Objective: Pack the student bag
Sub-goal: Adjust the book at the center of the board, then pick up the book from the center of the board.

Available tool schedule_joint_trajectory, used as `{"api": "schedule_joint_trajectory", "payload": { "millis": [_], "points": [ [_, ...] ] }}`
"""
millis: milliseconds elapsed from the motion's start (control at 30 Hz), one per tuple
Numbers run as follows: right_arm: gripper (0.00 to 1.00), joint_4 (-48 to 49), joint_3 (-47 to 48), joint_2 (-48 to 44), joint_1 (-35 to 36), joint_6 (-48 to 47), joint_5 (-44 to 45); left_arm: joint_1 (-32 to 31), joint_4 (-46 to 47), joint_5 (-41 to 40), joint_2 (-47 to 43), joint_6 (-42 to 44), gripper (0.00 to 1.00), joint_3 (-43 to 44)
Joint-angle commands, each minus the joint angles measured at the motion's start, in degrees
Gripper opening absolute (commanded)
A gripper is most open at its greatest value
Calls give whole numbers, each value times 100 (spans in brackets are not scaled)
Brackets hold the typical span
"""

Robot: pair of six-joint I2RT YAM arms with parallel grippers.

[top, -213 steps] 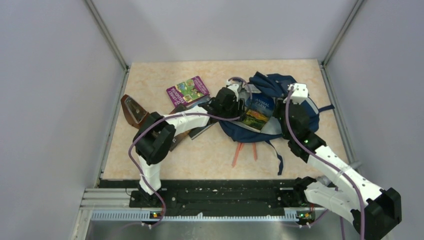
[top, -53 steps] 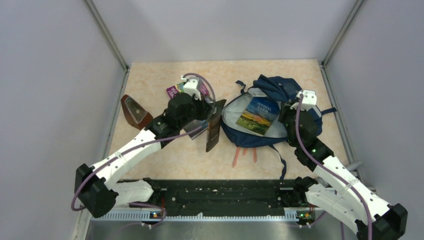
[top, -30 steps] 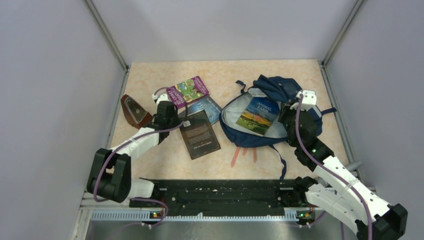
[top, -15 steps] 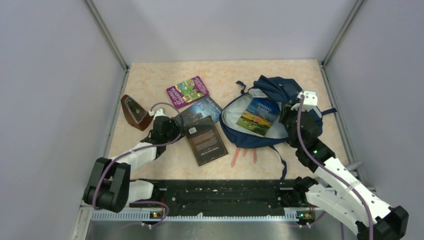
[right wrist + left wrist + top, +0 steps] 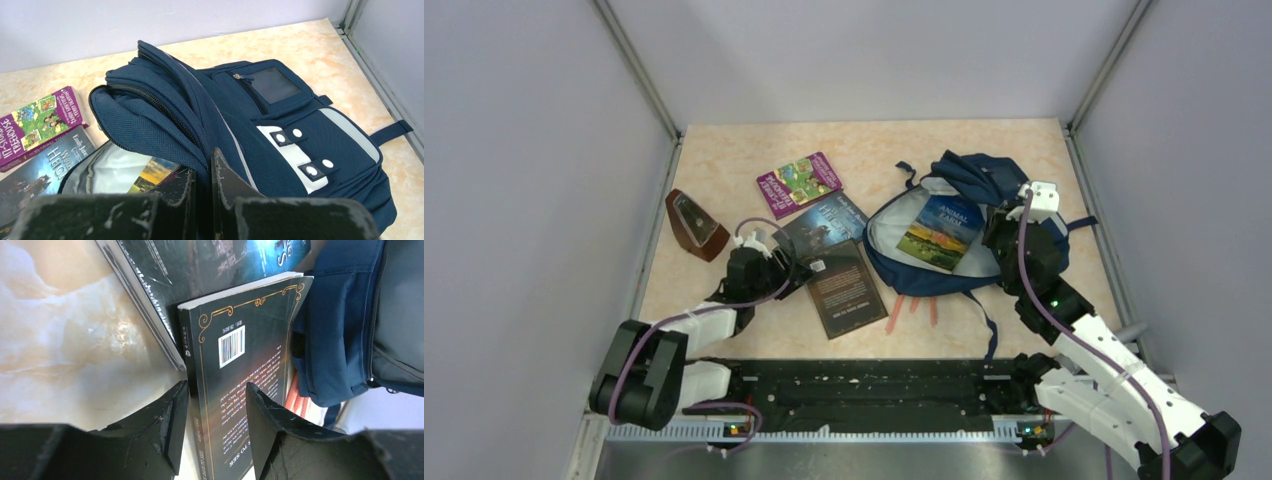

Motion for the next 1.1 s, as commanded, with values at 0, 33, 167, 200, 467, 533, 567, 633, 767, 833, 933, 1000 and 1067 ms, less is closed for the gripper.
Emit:
{"api": "schedule_joint_trajectory", "payload": {
  "millis": [0,33,167,200,467,533,567,633,767,833,933,1000,1067],
  "points": [
    [0,682,433,-241,-31,186,26,-54,1127,662,343,-424,51,-260],
    [0,672,446,-247,-31,186,26,-71,1198,680,413,-471,51,-301],
    [0,684,468,-245,-29,174,26,-147,1366,663,542,-618,50,-475],
    [0,686,478,-237,-30,169,24,-173,1353,646,527,-645,50,-507],
    [0,731,514,-156,-31,185,-21,-361,1610,532,562,-837,49,-631],
    [0,720,515,-154,-31,194,-35,-425,1789,520,656,-901,47,-607],
    [0,713,519,-154,-31,200,-36,-450,1841,494,701,-919,45,-600],
    [0,703,517,-155,-31,201,-31,-495,1990,437,778,-987,36,-617],
    [0,667,532,-163,-31,193,-18,-564,2105,322,699,-1010,11,-626],
    [0,660,532,-164,-31,183,-10,-591,2078,284,534,-1001,1,-625],
    [0,673,532,-157,-31,172,-4,-598,1818,227,97,-910,0,-573],
    [0,678,541,-150,-31,152,-1,-599,1490,162,-304,-799,0,-509],
    [0,676,549,-139,-31,137,6,-601,1078,93,-776,-640,0,-413]
  ]
}}
